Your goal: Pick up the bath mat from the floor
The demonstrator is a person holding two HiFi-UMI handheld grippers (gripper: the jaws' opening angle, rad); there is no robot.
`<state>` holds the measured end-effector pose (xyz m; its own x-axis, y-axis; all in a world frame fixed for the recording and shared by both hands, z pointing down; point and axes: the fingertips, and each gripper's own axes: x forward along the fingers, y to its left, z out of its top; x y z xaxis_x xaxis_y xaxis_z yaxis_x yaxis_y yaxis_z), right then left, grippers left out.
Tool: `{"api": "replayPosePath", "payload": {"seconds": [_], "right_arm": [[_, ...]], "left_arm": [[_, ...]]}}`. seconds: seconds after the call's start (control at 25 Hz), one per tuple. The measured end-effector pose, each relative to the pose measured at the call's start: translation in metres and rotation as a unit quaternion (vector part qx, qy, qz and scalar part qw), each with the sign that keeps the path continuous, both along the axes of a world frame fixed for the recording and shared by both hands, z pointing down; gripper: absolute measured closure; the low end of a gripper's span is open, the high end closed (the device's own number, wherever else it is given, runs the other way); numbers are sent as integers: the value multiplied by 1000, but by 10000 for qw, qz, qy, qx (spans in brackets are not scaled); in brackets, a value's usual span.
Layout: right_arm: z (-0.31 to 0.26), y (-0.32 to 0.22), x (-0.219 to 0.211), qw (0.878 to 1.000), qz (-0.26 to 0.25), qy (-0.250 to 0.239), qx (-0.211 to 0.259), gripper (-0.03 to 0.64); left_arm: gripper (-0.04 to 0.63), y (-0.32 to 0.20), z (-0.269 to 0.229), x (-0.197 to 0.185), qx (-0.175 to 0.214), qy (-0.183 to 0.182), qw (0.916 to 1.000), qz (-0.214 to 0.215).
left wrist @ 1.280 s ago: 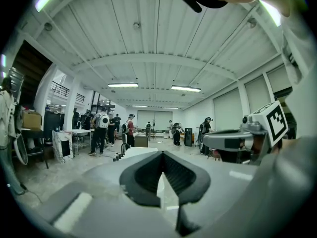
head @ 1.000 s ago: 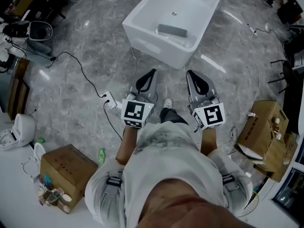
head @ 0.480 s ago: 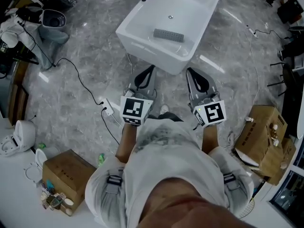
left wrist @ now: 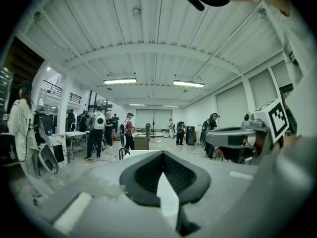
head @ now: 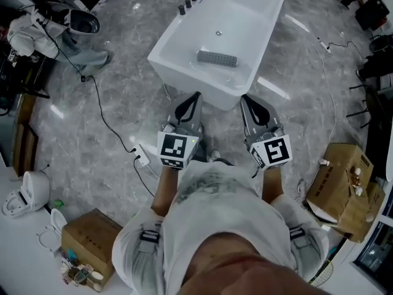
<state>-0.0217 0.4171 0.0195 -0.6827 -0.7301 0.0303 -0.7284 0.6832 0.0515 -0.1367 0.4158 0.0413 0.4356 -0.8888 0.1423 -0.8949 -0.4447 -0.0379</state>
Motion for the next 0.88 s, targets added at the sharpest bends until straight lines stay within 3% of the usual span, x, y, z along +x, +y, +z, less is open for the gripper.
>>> {"api": "replayPosePath", "payload": {"seconds": [0.36,0.52,0.88], "right_arm": [[-6,-93,-27,9993,361,79,77,615],[-11,-119,-53,9984,540,101,109,615],[8,-157,-67,9942,1053,220,-59,615]], "left_arm": [[591,-99,-1,-25,39,22,9994,355],[591,-129,-5,-48,74,4,9984,561],[591,-178,10,-64,-23,67,9952,978]]}}
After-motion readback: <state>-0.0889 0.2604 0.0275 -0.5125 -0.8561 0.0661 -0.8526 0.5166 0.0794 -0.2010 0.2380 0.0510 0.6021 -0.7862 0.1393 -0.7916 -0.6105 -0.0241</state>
